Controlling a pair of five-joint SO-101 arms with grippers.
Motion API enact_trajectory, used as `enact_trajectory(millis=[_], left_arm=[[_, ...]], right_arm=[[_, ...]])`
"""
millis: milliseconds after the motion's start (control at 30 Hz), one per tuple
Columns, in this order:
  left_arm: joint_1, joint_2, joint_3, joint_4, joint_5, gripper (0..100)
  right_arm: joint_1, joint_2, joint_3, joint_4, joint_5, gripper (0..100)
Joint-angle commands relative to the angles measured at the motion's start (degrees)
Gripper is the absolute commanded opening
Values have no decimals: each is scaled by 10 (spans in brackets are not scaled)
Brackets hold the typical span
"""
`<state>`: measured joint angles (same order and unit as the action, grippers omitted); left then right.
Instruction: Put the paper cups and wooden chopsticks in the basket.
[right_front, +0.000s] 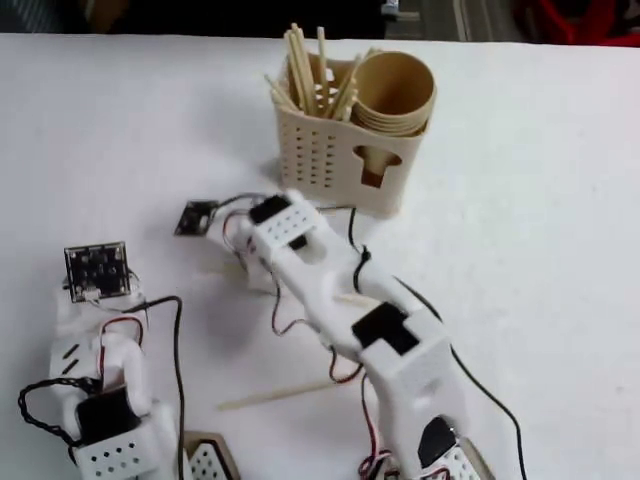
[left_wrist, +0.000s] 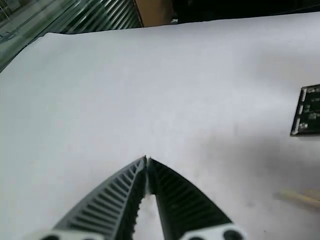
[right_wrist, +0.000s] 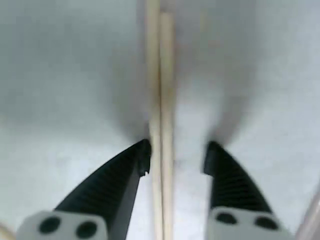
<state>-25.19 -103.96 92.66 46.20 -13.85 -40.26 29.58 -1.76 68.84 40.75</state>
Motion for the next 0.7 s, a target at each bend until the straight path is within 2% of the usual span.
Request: enact_trajectory(millis=[0,233,667], left_arm=[[-3,-6,-4,-16,-4,24],[-3,-6,-4,-16,-4,24],[-3,-6,-4,-16,-4,24]], right_arm=[[-6,43,-51,51,45,20],[22,28,-79,65,45,20],[24,-75,-78,108,28,20]])
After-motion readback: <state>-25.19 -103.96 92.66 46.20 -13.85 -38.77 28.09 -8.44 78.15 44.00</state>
